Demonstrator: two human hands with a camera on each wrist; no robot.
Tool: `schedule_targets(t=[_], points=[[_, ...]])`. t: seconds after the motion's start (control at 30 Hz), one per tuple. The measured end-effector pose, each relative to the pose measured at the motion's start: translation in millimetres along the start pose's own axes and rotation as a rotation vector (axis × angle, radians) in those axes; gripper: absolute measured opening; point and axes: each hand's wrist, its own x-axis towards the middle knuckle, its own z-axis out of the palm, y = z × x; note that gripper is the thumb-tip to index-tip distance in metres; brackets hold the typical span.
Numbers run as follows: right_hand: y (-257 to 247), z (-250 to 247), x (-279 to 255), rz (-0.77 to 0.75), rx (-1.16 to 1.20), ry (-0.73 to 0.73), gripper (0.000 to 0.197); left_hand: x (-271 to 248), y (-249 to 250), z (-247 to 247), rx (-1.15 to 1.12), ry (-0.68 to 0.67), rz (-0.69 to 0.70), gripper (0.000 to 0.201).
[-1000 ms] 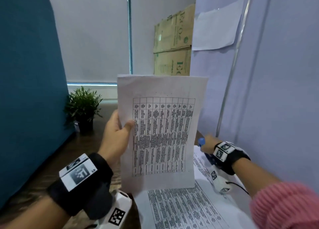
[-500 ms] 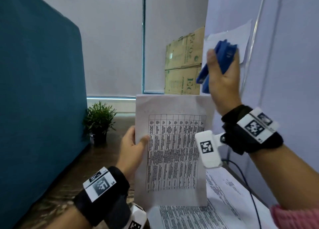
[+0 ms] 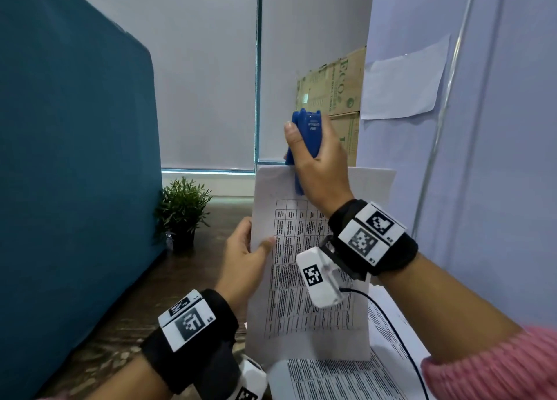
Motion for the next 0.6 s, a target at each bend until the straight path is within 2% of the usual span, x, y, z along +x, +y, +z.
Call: schedule_targets(t=[0.23, 0.4, 0.6], points=[[-13.6, 14.5, -7.4, 0.016, 0.109, 0.062, 0.017, -4.1, 0.7, 1.0, 0.028, -0.066, 0.015, 0.014], [-15.5, 18.2, -7.6, -0.004, 0.138, 0.16, 0.03, -4.0, 1.4, 1.0, 0.072, -0.096, 0.033, 0.005], [-16.9, 15.3, -9.8, -0.067, 0.141, 0.25, 0.024, -4.9, 1.8, 3.9, 0.098, -0.139, 0.075, 0.006]])
